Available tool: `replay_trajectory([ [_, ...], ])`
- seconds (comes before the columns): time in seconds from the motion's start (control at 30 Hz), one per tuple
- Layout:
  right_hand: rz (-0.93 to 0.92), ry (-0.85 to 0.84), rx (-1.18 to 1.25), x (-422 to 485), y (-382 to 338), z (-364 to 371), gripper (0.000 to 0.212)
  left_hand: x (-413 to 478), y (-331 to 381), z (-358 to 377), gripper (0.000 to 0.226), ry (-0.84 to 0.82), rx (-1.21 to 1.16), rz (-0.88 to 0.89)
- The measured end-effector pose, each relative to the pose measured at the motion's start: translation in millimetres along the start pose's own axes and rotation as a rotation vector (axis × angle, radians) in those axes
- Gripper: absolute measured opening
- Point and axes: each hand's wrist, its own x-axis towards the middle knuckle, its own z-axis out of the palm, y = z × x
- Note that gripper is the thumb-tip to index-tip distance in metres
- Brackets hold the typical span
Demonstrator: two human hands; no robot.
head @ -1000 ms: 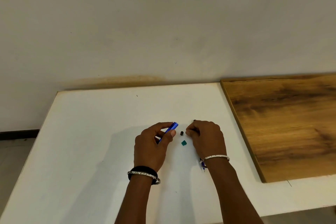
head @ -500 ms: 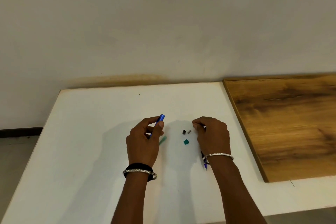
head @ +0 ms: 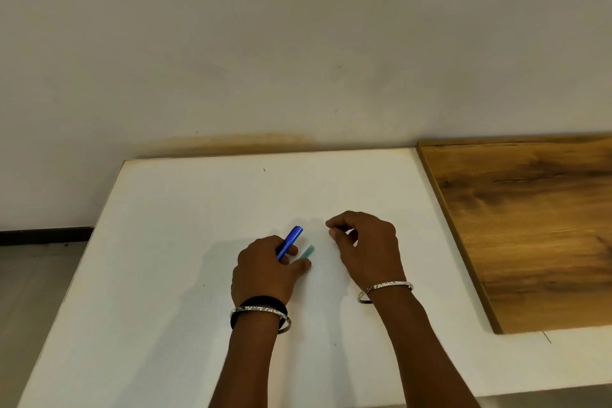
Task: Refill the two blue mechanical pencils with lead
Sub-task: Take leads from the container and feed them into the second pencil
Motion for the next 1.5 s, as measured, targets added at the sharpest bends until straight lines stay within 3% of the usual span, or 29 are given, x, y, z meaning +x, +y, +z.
replay_trajectory([
  [0.2, 0.047, -0.215, 0.019, -5.7, -2.3, 9.0, 0.015, -1.6, 1.3, 0.4, 0.016, 0.007, 0.134, 0.04],
  [0.37, 0.083, -0.24, 0.068, -5.0, -4.1, 9.9, 0.019, -1.1, 2.9, 0.5, 0.014, 0.003, 0.005, 0.105],
  [0.67, 0.343, -0.279, 0.78, -0.2, 2.4, -10.9, 0.012, 1.4, 10.6, -12.5, 0.015, -0.015, -0.489, 0.14],
  [0.8, 0.433, -0.324, 0.996, -1.2, 3.3, -12.7, 0.015, 0.2, 13.9, -12.3, 0.016, 0.017, -0.557, 0.146],
  [1.5, 0.524, -0.262, 1.047, 1.2, 12.9, -24.2, 0.016, 0.8, 13.7, -4.9, 0.012, 0.012, -0.474, 0.176],
])
